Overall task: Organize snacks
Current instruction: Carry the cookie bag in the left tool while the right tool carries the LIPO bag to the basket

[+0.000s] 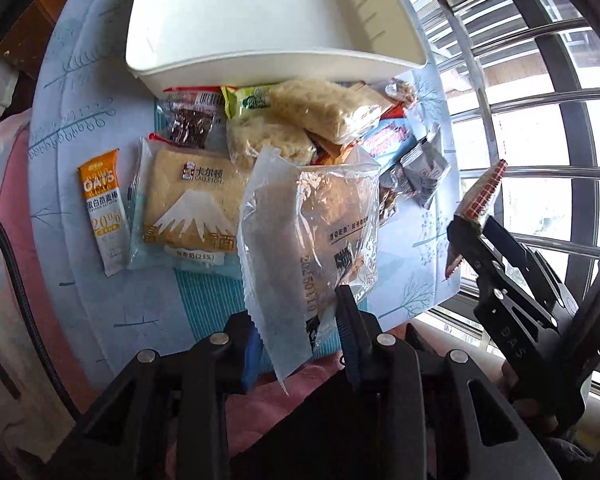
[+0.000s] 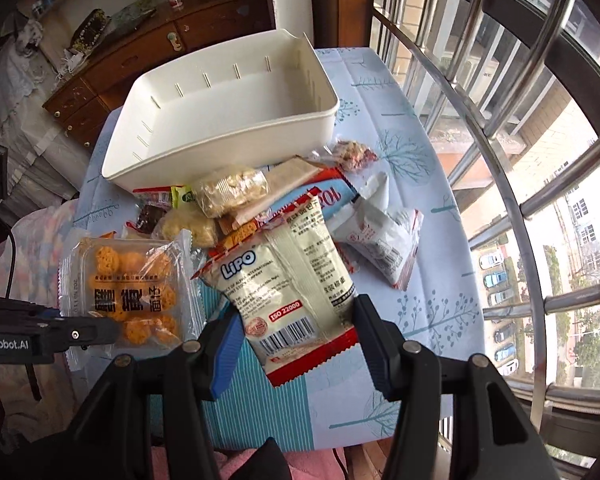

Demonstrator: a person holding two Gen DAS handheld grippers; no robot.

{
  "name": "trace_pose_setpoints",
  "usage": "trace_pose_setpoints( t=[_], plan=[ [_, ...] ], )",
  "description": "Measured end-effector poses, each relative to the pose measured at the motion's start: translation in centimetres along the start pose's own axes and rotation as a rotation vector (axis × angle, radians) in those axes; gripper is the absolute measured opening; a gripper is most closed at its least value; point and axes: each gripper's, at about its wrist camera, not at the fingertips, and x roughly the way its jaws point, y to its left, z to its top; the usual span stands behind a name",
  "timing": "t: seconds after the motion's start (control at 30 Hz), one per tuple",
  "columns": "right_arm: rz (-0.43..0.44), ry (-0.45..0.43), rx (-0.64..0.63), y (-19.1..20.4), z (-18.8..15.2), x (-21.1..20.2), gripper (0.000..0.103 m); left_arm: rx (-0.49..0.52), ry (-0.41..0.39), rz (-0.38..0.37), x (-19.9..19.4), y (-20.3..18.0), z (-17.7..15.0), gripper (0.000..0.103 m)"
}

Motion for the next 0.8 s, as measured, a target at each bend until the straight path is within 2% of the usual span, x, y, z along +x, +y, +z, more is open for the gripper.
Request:
trace_pose_setpoints(
  t=[0.2, 0.37, 0.53, 0.8],
  plan=[
    [0.036, -0.055, -0.058, 0.4, 3.6, -1.2, 0.054, 0.001, -0.119, -0.007, -5.0, -1.7, 1.9, 0.032],
    [0.066, -0.108, -0.1, 0.5, 7.0, -1.9, 0.054, -0.035, -0.212, -0.011, -6.6, -3.6, 5.1, 0.032],
    [0.095, -0.165, -0.143, 0.4, 10.4, -2.0, 0.054, -0.09, -0.304, -0.03, -7.3, -3.8, 7.9, 0.032],
    [0.147, -0.263, -0.204, -0.4, 14.0, 0.4, 0.054, -0.185, -0.453, -0.059, -6.0, -2.5, 11.6, 0.032]
  ],
)
